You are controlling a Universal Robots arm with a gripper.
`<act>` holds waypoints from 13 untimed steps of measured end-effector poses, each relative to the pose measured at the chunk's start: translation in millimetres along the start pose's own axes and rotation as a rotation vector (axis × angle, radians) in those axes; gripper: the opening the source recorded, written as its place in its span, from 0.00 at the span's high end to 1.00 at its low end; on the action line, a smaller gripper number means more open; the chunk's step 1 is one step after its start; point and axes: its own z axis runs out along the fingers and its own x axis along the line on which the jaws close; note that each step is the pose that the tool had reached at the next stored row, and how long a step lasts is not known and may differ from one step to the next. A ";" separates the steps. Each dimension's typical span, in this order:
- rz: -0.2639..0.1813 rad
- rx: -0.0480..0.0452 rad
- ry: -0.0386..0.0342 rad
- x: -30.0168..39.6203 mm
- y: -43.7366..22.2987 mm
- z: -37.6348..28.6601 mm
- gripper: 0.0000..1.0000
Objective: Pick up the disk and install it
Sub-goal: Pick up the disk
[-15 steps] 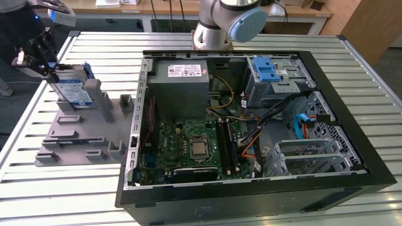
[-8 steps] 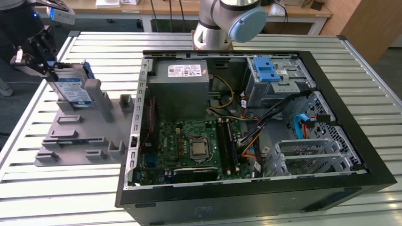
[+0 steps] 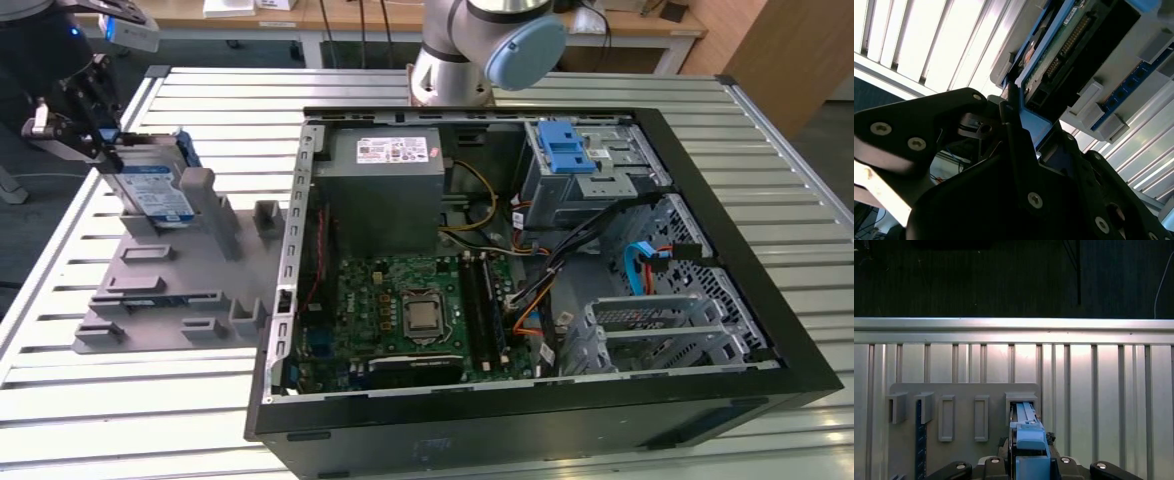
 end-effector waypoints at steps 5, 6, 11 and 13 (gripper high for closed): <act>0.000 -0.0002 0.0001 0.0 0.0 -0.9 0.64; 0.000 0.0000 0.0000 0.0 0.0 -1.0 0.64; 0.000 0.0000 0.0000 0.0 0.1 -1.6 0.64; 0.000 0.0000 0.0000 -0.1 0.1 -2.0 0.64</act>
